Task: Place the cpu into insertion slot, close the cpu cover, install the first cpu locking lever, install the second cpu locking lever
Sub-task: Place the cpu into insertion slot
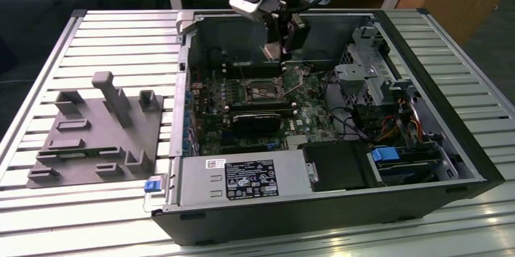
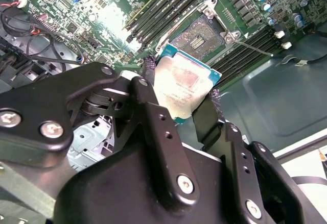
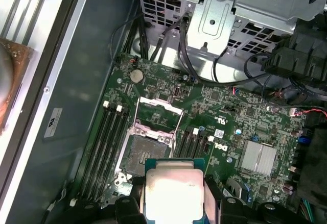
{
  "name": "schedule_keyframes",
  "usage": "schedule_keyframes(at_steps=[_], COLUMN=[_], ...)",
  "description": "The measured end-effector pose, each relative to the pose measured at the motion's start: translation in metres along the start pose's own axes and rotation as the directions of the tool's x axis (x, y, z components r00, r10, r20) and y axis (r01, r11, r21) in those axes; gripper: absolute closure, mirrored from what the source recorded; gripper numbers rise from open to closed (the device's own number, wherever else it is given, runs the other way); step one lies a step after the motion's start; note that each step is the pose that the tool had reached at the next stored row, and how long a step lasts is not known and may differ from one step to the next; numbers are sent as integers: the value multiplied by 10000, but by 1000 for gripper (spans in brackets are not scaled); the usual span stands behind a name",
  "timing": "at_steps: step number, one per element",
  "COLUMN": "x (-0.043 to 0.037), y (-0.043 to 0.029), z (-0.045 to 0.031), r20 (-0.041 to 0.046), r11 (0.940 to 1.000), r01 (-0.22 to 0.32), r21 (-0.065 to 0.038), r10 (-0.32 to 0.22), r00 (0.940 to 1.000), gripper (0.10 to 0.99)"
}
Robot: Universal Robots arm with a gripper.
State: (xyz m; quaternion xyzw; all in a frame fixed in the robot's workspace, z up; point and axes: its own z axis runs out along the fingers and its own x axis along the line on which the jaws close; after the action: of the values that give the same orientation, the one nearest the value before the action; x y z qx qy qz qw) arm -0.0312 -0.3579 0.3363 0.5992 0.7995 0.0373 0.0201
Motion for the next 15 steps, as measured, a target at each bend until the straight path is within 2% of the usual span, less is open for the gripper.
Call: schedule_keyframes(at_steps=[15], x=[1], y=[-2], z=[34], r20=[34], r11=[9992], r01=[-408], r21=[-3], r10=[408], r00=[9992], gripper=[545])
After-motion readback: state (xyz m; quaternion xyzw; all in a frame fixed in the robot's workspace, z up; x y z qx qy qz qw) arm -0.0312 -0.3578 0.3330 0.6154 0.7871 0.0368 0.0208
